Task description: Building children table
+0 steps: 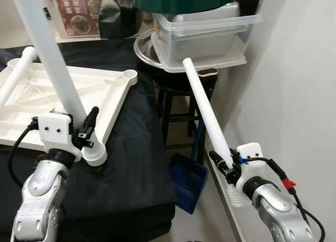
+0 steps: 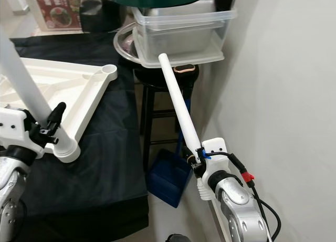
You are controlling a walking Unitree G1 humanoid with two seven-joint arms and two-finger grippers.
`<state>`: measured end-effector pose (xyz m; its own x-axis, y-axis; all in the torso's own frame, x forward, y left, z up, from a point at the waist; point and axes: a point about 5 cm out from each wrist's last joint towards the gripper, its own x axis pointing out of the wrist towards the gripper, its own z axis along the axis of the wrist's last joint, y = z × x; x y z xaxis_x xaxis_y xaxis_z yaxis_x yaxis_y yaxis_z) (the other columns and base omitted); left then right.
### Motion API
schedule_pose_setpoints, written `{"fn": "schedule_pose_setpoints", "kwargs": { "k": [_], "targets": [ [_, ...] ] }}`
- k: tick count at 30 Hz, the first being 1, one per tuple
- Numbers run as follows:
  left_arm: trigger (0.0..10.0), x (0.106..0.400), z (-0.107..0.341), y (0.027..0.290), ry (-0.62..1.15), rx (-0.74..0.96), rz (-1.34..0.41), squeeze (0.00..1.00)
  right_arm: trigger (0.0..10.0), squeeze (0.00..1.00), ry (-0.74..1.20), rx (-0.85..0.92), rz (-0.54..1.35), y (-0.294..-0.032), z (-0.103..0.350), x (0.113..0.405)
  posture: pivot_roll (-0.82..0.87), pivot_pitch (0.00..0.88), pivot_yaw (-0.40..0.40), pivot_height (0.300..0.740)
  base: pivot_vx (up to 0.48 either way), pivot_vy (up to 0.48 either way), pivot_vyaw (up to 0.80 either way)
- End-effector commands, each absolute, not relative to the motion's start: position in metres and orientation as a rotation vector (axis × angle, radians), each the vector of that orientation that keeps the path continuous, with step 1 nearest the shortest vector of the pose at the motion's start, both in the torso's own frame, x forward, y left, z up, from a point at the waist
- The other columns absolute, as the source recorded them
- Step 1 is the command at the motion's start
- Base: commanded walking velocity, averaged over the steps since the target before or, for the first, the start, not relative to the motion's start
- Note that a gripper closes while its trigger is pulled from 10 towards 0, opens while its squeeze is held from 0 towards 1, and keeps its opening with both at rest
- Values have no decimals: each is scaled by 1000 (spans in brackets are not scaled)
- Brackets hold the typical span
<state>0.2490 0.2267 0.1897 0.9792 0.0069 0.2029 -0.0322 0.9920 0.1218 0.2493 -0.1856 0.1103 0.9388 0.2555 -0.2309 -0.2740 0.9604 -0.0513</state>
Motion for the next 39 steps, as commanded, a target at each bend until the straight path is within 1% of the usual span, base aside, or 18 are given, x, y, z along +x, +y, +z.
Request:
{"fn": "schedule_pose_setpoints", "kwargs": {
  "k": [1, 2, 4, 7, 10, 13, 15, 18, 19, 20, 21, 22, 24, 27, 31, 37, 38, 39],
  "targets": [
    [10000, 237, 195, 281, -173, 268, 306, 0, 10000, 0, 233, -76, 264, -187, 109, 248, -65, 123, -18, 740, 0, 0, 0],
    [10000, 237, 195, 281, -173, 268, 306, 0, 10000, 0, 233, -76, 264, -187, 109, 248, -65, 123, -18, 740, 0, 0, 0],
    [10000, 231, 200, 301, -170, 312, 407, 0, 10000, 0, 234, -75, 266, -186, 109, 248, -59, 125, -15, 740, 0, 0, 0],
    [10000, 228, 203, 308, -169, 327, 449, 0, 10000, 0, 233, -74, 267, -186, 109, 248, -59, 125, -15, 740, 0, 0, 0],
    [10000, 220, 207, 322, -162, 361, 560, 0, 10000, 0, 234, -71, 273, -186, 109, 248, -55, 126, -15, 740, 0, 0, 0],
    [10000, 218, 207, 321, -166, 347, 564, 0, 10000, 0, 235, -70, 275, -185, 109, 248, -50, 129, -19, 740, 0, 0, 0],
    [10000, 219, 205, 314, -176, 301, 516, 0, 10000, 0, 236, -70, 278, -185, 109, 248, -50, 129, -19, 740, 0, 0, 0],
    [10000, 227, 203, 265, -237, 147, 155, 0, 10000, 0, 240, -71, 284, -185, 108, 249, -49, 130, -21, 740, 0, 0, 0],
    [10000, 227, 200, 248, -227, 97, 22, 0, 10000, 0, 241, -71, 285, -185, 108, 249, -48, 131, -20, 740, 0, 0, 0],
    [10000, 227, 199, 238, -216, 66, -57, 0, 10000, 0, 241, -71, 286, -185, 108, 249, -48, 131, -20, 740, 0, 0, 0],
    [10000, 227, 199, 238, -216, 66, -57, 0, 10000, 0, 241, -71, 286, -185, 108, 249, -48, 131, -20, 740, 0, 0, 0],
    [10000, 223, 195, 224, -186, 56, -179, 0, 10000, 0, 242, -71, 287, -185, 108, 249, -51, 131, -20, 740, 0, 0, 0],
    [10000, 217, 191, 208, -145, 43, -331, 0, 10000, 0, 243, -71, 287, -185, 108, 248, -53, 133, -20, 740, 0, 0, 0],
    [10000, 210, 193, 202, -129, 33, -440, 0, 10000, 0, 244, -71, 286, -186, 108, 248, -54, 134, -21, 740, 0, 0, 0],
    [10000, 210, 204, 212, -159, 28, -429, 0, 10000, 0, 246, -70, 285, -186, 108, 248, -51, 138, -22, 740, 0, 0, 0],
    [10000, 209, 215, 258, -174, 79, -254, 0, 10000, 0, 249, -67, 287, -186, 108, 248, -47, 140, -27, 740, 0, 0, 0],
    [10000, 209, 215, 258, -174, 79, -254, 0, 10000, 0, 249, -67, 287, -186, 108, 248, -47, 140, -27, 740, 0, 0, 0],
    [10000, 205, 214, 271, -164, 90, -200, 0, 10000, 0, 250, -66, 288, -186, 108, 247, -47, 141, -28, 740, 0, 0, 0]
  ]
}}
